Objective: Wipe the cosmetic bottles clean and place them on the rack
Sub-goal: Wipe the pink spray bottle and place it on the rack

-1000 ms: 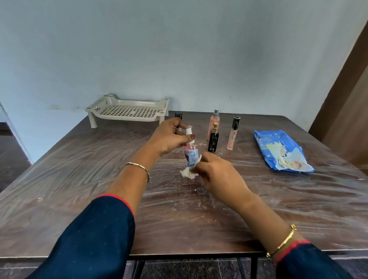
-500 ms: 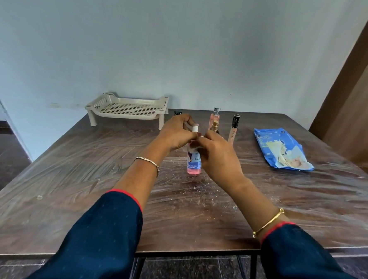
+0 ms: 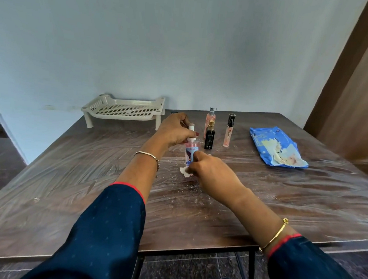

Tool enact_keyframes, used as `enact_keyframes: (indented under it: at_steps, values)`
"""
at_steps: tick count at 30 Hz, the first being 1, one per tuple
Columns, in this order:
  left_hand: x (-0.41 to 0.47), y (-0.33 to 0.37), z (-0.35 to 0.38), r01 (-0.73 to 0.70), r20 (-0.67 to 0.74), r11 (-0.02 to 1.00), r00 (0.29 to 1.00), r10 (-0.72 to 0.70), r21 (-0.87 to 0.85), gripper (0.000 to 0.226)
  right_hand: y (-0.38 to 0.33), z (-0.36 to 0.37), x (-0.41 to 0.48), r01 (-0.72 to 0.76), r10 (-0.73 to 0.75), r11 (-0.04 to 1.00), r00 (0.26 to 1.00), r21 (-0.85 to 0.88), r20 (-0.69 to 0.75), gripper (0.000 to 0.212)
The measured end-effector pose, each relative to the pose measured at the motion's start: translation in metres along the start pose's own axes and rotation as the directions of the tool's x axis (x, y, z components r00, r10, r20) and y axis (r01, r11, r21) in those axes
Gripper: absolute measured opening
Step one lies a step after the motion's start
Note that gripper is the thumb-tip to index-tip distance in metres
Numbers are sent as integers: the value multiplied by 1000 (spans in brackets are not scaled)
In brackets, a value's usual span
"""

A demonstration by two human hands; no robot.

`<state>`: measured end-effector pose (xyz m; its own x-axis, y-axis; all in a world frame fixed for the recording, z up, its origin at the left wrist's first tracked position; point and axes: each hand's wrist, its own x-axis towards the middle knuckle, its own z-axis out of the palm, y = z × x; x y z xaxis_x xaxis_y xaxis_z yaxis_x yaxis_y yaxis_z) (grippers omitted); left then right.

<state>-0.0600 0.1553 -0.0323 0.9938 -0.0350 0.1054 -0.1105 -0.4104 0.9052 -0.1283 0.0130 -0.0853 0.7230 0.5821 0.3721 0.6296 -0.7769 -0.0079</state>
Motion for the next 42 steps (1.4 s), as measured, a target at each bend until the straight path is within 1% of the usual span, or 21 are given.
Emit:
enact_keyframes:
  at_steps: [2, 4, 6, 9, 12, 15, 18, 19, 22, 26, 29, 30, 32, 35, 37, 40, 42]
  values:
    - [-2, 0, -2, -2, -13, 1000, 1000, 2, 11, 28, 4, -3, 1, 9, -9, 1000, 999, -3, -31, 31]
    - [-4, 0, -2, -17, -30, 999, 999, 18, 30, 28, 10, -7, 7, 12, -12, 1000, 994, 1, -106, 28]
    - [-5, 0, -1, -53, -46, 996, 997, 57, 76, 26, 15, -12, 17, -2, 3, 1000, 982, 5, -191, 19]
    - [-7, 0, 2, -104, -54, 983, 992, 113, 149, 18, 14, -14, 27, -17, 15, 1000, 968, -7, -252, 10]
    - [-8, 2, 5, -128, -69, 970, 987, 145, 206, 19, 12, -11, 21, -34, 17, 998, 962, -60, -271, 16]
    - [-9, 5, 9, -147, -76, 946, 982, 175, 288, 21, 11, -11, 11, -33, 4, 993, 968, -111, -252, 28]
    - [-8, 7, 14, -159, -72, 925, 978, 195, 346, 24, 10, -4, -1, 7, -32, 987, 988, -162, -152, 43]
    - [-7, 7, 15, -164, -65, 915, 977, 201, 368, 25, 10, -2, -5, 19, -38, 985, 993, -172, -109, 45]
    - [-4, 9, 16, -174, -56, 893, 975, 216, 416, 27, 12, 0, -9, 42, -46, 985, 999, -170, -21, 35]
    - [-2, 8, 18, -178, -74, 859, 968, 242, 480, 29, 10, -2, -8, 91, -76, 970, 995, -226, 71, 24]
    - [0, 9, 19, -175, -74, 845, 967, 245, 505, 31, 10, -9, -10, 171, -143, 946, 982, -274, 120, 17]
    - [0, 10, 20, -175, -70, 839, 967, 245, 515, 30, 13, -11, -8, 195, -166, 934, 979, -300, 119, 15]
    - [0, 12, 22, -169, -64, 830, 969, 238, 532, 27, 20, -17, -2, 203, -186, 922, 979, -330, 82, 18]
    - [0, 13, 22, -164, -56, 820, 971, 231, 549, 19, 29, -23, 8, 161, -180, 919, 983, -361, -21, 27]
    - [1, 14, 21, -166, -47, 807, 971, 232, 567, 19, 30, -21, 10, 132, -170, 920, 983, -370, -71, 31]
    - [3, 16, 24, -177, -32, 815, 972, 232, 552, 25, 27, -18, 4, 119, -154, 921, 986, -370, -66, 32]
    - [2, 17, 28, -201, -20, 814, 968, 252, 544, 29, 26, -18, -1, 150, -175, 909, 984, -388, -29, 30]
